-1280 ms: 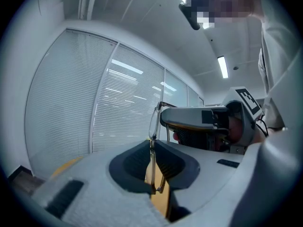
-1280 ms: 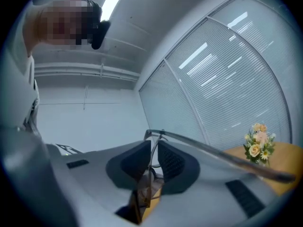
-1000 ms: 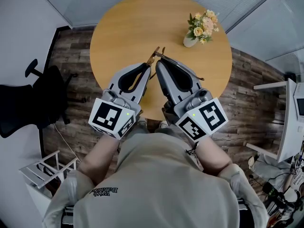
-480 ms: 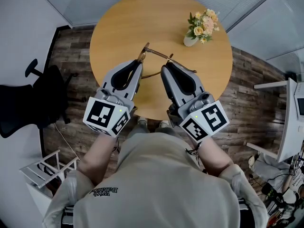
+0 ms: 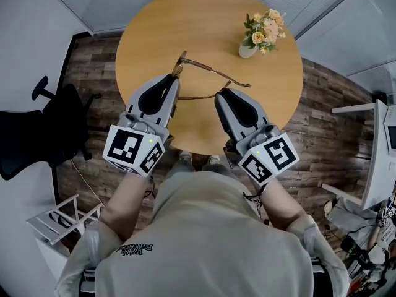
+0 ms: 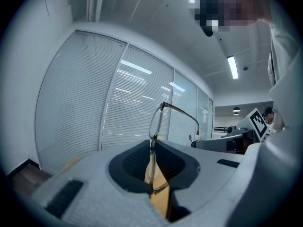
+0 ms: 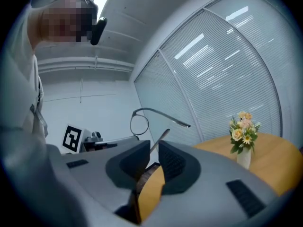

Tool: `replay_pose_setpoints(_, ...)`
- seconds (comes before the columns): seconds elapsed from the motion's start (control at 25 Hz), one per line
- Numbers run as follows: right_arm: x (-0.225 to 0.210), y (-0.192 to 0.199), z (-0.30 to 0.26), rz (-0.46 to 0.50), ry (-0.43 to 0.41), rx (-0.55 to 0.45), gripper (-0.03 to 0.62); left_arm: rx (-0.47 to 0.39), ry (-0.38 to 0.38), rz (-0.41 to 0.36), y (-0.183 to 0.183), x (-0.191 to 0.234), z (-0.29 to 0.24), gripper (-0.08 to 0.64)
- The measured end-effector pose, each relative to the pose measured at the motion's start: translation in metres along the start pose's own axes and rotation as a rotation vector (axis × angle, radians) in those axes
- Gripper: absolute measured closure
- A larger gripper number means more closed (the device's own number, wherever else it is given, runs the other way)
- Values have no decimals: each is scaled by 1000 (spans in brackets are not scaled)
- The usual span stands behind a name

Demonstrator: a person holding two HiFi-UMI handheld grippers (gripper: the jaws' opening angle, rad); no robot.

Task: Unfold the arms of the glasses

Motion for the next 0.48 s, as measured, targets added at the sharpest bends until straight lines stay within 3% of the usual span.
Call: replay_pose_setpoints(0.48,-6,35,5,-34,0,96,535,-19,-23,5,-9,5,4,515)
Point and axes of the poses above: the fingertips, and each gripper's own axes: z backward along the fingers, x to its left, y out of its underside, the point moved 3 cm from there along z, backward along the fingers, and after that the axes turned 10 degrees about z, right-handed, at the moved point
